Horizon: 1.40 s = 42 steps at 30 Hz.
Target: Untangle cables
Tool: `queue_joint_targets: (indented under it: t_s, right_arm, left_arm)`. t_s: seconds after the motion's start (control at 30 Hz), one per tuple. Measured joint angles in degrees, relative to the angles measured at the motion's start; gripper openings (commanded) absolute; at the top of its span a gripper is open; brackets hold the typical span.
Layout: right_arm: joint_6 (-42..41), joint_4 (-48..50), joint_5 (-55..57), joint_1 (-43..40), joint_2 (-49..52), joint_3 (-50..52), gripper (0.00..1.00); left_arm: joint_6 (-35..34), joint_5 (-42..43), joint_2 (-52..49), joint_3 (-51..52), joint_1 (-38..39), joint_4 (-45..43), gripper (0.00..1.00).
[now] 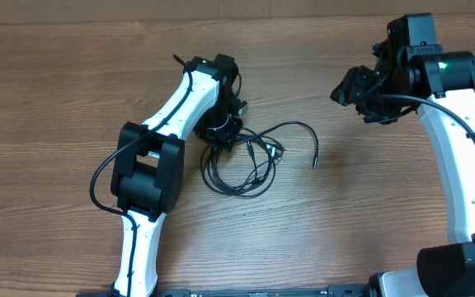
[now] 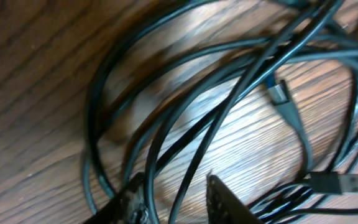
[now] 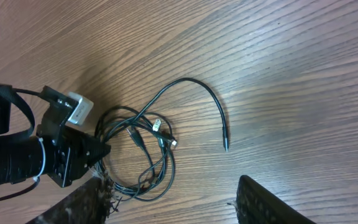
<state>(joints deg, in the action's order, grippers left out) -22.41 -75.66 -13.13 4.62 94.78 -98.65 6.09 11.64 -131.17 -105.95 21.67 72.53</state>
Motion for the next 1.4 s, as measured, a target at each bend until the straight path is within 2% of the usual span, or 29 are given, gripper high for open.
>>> queue_joint_targets:
  t_s: [0.13, 0.17, 0.23, 0.53, 0.63, 0.77, 0.97, 1.2, 1.4]
  right_arm:
    - [0.0, 0.0, 0.0, 0.0, 0.0, 0.0, 0.62]
    - [0.0, -0.1, 0.0, 0.0, 0.0, 0.0, 0.62]
    - [0.0, -0.1, 0.0, 0.0, 0.0, 0.0, 0.62]
    - [0.0, -0.4, 0.0, 0.1, 0.0, 0.0, 0.62]
    - [0.0, -0.5, 0.0, 0.3, 0.0, 0.0, 0.62]
    - [0.0, -0.6, -0.3, 0.3, 0.0, 0.0, 0.61]
    - [5.4, 0.7, -8.8, 0.3, 0.0, 0.0, 0.62]
    - [10.2, 2.2, -19.0, 0.4, 0.0, 0.0, 0.62]
    - [11.1, 3.1, -22.3, 1.9, 0.0, 0.0, 0.63]
  left_arm:
    - [0.0, 1.0, 0.0, 0.7, 0.1, -1.1, 0.23]
    - [0.0, 1.2, 0.0, 1.2, 0.1, -1.5, 0.2]
    - [0.0, 1.4, 0.0, 2.4, 0.1, -2.1, 0.05]
    - [-0.9, 1.9, 1.6, 3.5, 0.1, -3.4, 0.04]
    - [-2.7, 1.9, 8.8, 2.3, 0.1, -4.3, 0.04]
    - [-5.1, 2.1, 25.4, -0.7, 0.1, -7.4, 0.04]
    - [-7.7, 2.1, 40.8, -1.8, 0.1, -11.2, 0.04]
    - [-10.7, 2.3, 45.2, -1.7, 0.1, -17.8, 0.04]
    - [-13.7, 2.3, 48.1, -1.9, 0.1, -23.6, 0.04]
